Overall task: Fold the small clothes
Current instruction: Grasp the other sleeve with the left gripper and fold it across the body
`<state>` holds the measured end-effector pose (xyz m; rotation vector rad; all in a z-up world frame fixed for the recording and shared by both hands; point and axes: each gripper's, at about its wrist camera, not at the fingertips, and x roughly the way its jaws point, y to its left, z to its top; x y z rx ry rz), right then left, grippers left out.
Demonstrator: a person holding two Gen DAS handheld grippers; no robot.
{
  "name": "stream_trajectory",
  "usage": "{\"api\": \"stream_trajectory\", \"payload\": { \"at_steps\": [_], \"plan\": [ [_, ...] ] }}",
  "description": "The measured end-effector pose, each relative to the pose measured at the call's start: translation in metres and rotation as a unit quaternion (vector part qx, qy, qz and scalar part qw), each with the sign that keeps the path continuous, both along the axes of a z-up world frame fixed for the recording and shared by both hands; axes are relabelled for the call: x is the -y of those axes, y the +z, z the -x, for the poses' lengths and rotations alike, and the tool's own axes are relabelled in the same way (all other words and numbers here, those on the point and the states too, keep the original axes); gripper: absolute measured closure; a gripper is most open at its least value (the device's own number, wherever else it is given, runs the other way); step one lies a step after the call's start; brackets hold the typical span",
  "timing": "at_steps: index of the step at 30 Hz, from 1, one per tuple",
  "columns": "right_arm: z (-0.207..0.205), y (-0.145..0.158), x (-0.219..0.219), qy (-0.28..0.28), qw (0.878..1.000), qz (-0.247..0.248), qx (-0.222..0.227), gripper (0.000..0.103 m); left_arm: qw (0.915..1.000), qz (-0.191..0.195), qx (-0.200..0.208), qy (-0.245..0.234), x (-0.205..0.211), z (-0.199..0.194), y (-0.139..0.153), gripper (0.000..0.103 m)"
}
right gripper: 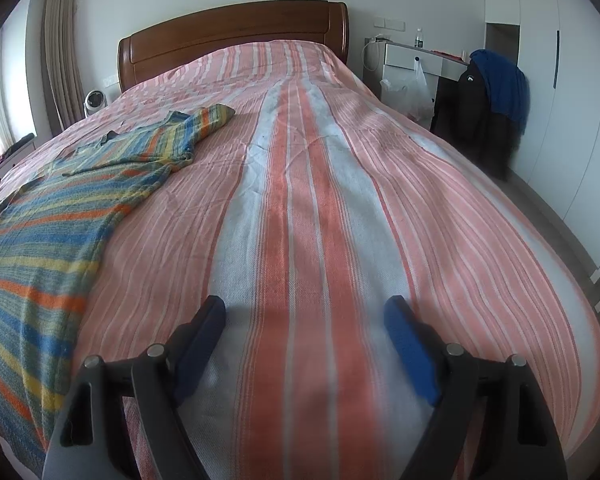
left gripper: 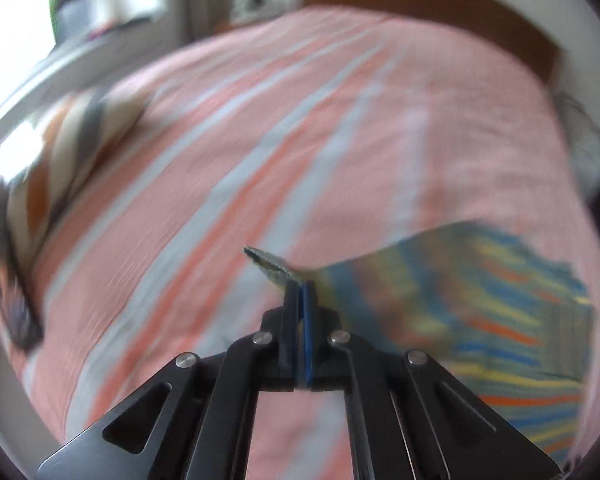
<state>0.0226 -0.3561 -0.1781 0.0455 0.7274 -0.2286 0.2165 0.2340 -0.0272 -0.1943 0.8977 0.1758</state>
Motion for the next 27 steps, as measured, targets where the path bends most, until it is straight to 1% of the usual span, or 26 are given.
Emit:
{"api": "stream_trajectory", "payload": {
  "at_steps": [2,3,5,6,7,8,10,11,12,13,14,16,19,20,21,23,24,25,27],
  "plan": [
    [0.000,0.000,0.000,0.000,1.000,0.000,0.002,0.022,0.9977,-0.001,0.032,-0.060,0.051,0.000,0.032,0.103],
    [0.000,-0.001,0.000,0.000,1.000,0.000,0.002,0.022,0.9944,-0.002,0.047,-0.095,0.083,0.000,0.046,0.103],
    [0.000,-0.001,0.000,0.000,1.000,0.000,0.003,0.022,0.9873,0.003,0.062,-0.146,0.135,-0.004,0.060,0.103],
    [0.001,-0.001,0.000,0.000,1.000,0.000,0.003,0.022,0.9827,0.004,0.069,-0.172,0.165,-0.005,0.063,0.103],
    [0.001,-0.001,0.000,0.000,1.000,0.000,0.003,0.022,0.9795,0.003,0.071,-0.189,0.186,-0.006,0.062,0.103],
    [0.001,-0.001,0.000,0.000,1.000,0.000,0.003,0.021,0.9753,-0.002,0.071,-0.209,0.218,-0.007,0.056,0.103],
    [0.001,-0.001,0.000,0.000,1.000,0.000,0.004,0.022,0.9703,-0.002,0.058,-0.235,0.257,-0.016,0.038,0.101],
    [0.001,-0.001,0.000,0.000,1.000,0.000,0.004,0.022,0.9691,0.003,0.045,-0.242,0.275,-0.018,0.024,0.097],
    [0.001,-0.002,0.000,0.001,1.000,0.001,0.005,0.021,0.9678,0.009,0.031,-0.250,0.286,-0.024,0.012,0.076],
    [0.001,-0.002,0.000,0.001,1.000,0.001,0.005,0.022,0.9657,0.015,0.000,-0.259,0.301,-0.029,-0.006,0.060],
    [0.001,-0.002,-0.001,0.001,1.000,0.001,0.006,0.022,0.9656,0.014,-0.016,-0.259,0.306,-0.032,-0.017,0.040],
    [0.001,-0.002,-0.001,0.001,1.000,0.001,0.006,0.022,0.9663,0.019,-0.021,-0.256,0.307,-0.027,-0.029,0.040],
    [0.001,-0.002,-0.001,0.002,1.000,0.001,0.007,0.021,0.9659,0.033,-0.017,-0.256,0.282,-0.013,-0.028,0.039],
    [0.001,-0.002,-0.001,0.003,1.000,0.001,0.007,0.021,0.9680,0.027,-0.009,-0.249,0.271,-0.012,-0.025,0.034],
    [0.002,-0.003,-0.001,0.003,1.000,0.001,0.008,0.021,0.9715,0.015,0.001,-0.236,0.257,-0.009,-0.023,0.026],
    [0.001,-0.003,-0.001,0.004,1.000,0.002,0.009,0.021,0.9800,-0.019,0.021,-0.197,0.220,-0.004,-0.022,0.021],
    [0.001,-0.004,-0.002,0.004,1.000,0.003,0.010,0.021,0.9846,-0.035,0.018,-0.170,0.200,-0.002,-0.027,0.021],
    [0.001,-0.004,-0.002,0.004,1.000,0.003,0.010,0.021,0.9876,-0.042,0.011,-0.151,0.186,0.001,-0.032,0.021],
    [0.000,-0.004,-0.002,0.005,1.000,0.004,0.008,0.021,0.9927,-0.041,0.002,-0.114,0.151,0.011,-0.045,0.021]
  ]
}}
